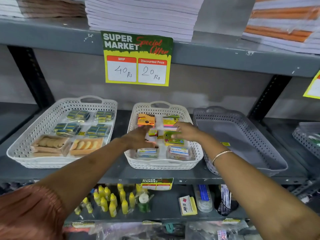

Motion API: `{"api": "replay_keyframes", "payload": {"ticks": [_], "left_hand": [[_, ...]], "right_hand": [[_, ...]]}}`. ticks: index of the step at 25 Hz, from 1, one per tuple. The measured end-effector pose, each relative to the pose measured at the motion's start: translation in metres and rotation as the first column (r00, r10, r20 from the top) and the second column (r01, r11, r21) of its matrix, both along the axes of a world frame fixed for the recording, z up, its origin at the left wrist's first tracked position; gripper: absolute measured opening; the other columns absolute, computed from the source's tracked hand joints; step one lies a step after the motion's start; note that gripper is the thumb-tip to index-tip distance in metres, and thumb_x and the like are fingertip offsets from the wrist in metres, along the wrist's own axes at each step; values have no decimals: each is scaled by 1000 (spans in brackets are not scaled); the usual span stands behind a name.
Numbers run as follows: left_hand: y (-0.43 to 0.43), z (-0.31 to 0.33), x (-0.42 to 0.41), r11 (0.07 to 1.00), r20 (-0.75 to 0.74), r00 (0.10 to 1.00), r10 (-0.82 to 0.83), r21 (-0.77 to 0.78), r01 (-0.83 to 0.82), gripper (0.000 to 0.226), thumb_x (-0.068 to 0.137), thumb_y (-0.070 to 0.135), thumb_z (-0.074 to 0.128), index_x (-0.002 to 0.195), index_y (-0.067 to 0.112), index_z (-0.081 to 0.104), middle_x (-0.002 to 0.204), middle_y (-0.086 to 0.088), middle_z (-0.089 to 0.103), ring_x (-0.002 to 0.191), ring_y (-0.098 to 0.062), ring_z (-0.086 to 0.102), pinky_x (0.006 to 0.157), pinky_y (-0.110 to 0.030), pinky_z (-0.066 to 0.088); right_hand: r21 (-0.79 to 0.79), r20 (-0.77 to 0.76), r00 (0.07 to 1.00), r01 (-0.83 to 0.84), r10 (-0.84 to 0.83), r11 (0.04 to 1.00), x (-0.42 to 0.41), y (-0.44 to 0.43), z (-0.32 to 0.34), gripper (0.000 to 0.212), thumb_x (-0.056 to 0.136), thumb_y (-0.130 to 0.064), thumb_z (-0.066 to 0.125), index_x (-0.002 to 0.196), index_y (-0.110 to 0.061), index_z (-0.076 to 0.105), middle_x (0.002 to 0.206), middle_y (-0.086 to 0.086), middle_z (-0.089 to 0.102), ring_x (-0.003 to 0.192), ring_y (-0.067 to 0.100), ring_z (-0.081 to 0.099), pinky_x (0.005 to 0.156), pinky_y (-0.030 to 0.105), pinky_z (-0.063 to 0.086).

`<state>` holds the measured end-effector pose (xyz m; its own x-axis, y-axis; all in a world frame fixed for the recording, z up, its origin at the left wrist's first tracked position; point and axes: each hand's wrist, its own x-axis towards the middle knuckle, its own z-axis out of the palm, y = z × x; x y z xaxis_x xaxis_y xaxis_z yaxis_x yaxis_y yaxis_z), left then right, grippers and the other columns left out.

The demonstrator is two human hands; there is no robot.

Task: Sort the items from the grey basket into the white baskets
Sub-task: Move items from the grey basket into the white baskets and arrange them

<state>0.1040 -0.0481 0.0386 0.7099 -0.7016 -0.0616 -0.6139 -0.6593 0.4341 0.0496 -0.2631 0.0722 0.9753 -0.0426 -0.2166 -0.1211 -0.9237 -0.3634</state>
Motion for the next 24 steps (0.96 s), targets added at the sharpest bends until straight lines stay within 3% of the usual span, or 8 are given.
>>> {"api": "replay_keyframes", "payload": {"ticks": [2,4,7,14,18,21,24], "left_hand": [[-4,5,20,997,31,998,62,-37,-61,80,82,40,65,142,6,23,146,-15,34,130,-28,36,105,-33,32],[-8,1,39,994,69,997,24,107,-31,82,78,32,72,140,4,26,143,-17,37,128,-29,37,104,-34,33],[-15,-13,54,952,65,997,-51,303,29,78,72,25,77,135,7,34,134,-15,47,119,-30,46,99,-40,39],[-22,-18,60,951,70,996,-49,309,25,76,71,14,78,134,7,36,133,-12,47,117,-28,47,98,-37,39],[-15,-7,54,950,115,990,-83,309,44,90,70,23,79,142,10,25,145,-12,36,129,-29,35,105,-40,33],[12,18,49,986,177,984,-5,163,-25,91,73,32,75,144,15,21,151,-8,26,137,-23,23,110,-35,24],[75,55,45,995,262,960,97,8,-103,72,75,31,74,137,13,39,142,-11,39,129,-26,37,101,-27,29]], "right_hand": [[-104,-11,1000,-21,20,994,20,-7,-9,78,82,-26,72,147,-8,33,151,14,38,137,28,40,110,31,35],[-203,-101,993,-81,61,976,34,-11,-25,93,75,-27,78,150,-11,26,153,13,31,140,30,33,115,36,32],[-230,-195,978,-126,81,965,47,-13,-41,102,71,-26,82,151,-15,20,151,14,32,137,32,35,112,38,36],[-197,-202,973,-152,112,969,55,-9,-46,95,74,-12,79,150,-14,22,150,14,32,137,31,36,110,36,36],[-170,-222,968,-152,113,974,56,-4,-39,106,72,-19,81,153,-18,13,156,13,24,143,31,28,115,37,31],[-143,-93,986,-153,141,978,56,20,-8,103,76,-24,78,154,-13,11,159,14,18,146,29,23,115,31,26],[-26,145,977,-152,154,988,61,67,28,88,81,-20,73,151,-10,22,152,18,32,137,29,38,110,32,35]]}}
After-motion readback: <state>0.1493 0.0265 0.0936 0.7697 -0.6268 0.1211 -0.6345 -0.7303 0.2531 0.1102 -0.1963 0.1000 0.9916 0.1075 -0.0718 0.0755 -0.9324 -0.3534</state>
